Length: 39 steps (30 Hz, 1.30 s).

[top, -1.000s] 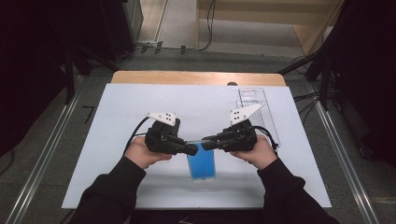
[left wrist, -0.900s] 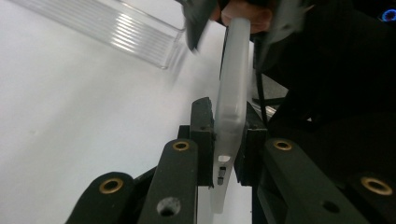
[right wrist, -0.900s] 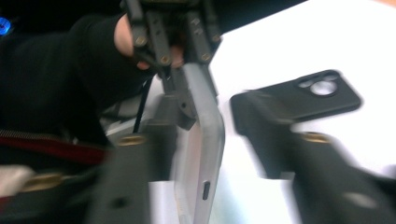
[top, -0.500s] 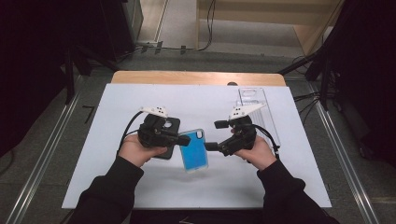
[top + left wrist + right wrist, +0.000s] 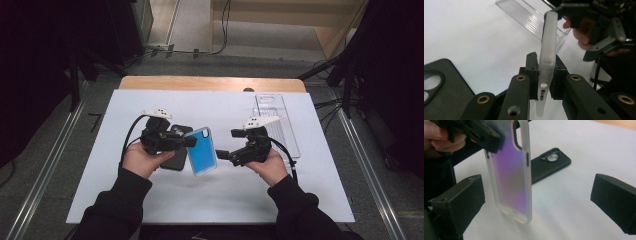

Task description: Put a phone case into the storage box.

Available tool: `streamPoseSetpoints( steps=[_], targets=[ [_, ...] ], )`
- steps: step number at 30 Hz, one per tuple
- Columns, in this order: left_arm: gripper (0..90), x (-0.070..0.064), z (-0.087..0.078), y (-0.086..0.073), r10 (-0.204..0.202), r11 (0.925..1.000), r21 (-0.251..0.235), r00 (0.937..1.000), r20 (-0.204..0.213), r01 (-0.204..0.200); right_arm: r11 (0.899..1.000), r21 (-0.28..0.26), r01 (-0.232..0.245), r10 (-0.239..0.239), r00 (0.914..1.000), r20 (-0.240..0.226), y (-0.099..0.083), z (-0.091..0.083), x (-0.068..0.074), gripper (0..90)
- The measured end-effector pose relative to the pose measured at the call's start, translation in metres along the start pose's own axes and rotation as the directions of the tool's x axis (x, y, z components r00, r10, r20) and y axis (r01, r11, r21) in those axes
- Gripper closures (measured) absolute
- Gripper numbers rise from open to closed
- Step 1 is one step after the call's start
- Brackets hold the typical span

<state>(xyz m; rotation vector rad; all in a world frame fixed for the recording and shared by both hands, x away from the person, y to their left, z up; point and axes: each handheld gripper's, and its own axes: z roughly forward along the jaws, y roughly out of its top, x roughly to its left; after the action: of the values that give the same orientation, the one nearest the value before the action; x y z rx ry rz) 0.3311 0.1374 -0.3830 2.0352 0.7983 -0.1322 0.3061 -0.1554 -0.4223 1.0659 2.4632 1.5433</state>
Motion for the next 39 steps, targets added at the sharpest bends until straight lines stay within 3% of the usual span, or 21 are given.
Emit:
streamPoseSetpoints(
  steps=[4,6,10,17,22,32,35,39],
  targets=[
    [80.6,0.0,-0.001,0.001,-0.034,0.9994,-0.007,0.9987,-0.039,0.033,1.0,0.008,-0.025,0.025,0.9997,0.005,-0.003,0.003,-0.001,0.0],
    [80.6,0.0,0.0,0.001,-0.05,0.9988,-0.002,0.9969,-0.061,0.05,1.0,0.008,-0.019,0.018,0.9996,0.023,-0.003,0.005,0.001,0.0],
    [80.6,-0.004,0.001,0.002,-0.046,0.9989,-0.008,0.9949,-0.09,0.046,1.0,-0.009,-0.008,0.009,0.998,0.062,-0.004,0.009,0.008,0.0],
    [80.6,-0.006,0.007,0.001,-0.097,0.9953,-0.011,0.9859,-0.136,0.096,0.999,-0.037,0.013,-0.009,0.9947,0.103,-0.003,0.012,0.021,0.0],
    [80.7,-0.008,0.012,0.001,-0.115,0.9933,-0.018,0.9822,-0.148,0.114,0.999,-0.047,0.014,-0.009,0.9939,0.11,-0.003,0.016,0.027,0.0],
    [80.7,-0.013,0.019,0.001,-0.127,0.9919,-0.014,0.9812,-0.145,0.126,0.998,-0.061,-0.011,0.019,0.9906,0.135,-0.002,0.021,0.032,0.0],
    [80.7,-0.014,0.02,0.001,-0.131,0.9914,-0.014,0.9812,-0.142,0.13,0.998,-0.064,-0.006,0.014,0.9925,0.121,-0.002,0.023,0.034,0.0],
    [80.7,-0.017,0.022,0.002,-0.133,0.9911,-0.017,0.9811,-0.14,0.132,0.999,-0.045,-0.007,0.014,0.9878,0.155,-0.002,0.031,0.037,0.0]
  ],
)
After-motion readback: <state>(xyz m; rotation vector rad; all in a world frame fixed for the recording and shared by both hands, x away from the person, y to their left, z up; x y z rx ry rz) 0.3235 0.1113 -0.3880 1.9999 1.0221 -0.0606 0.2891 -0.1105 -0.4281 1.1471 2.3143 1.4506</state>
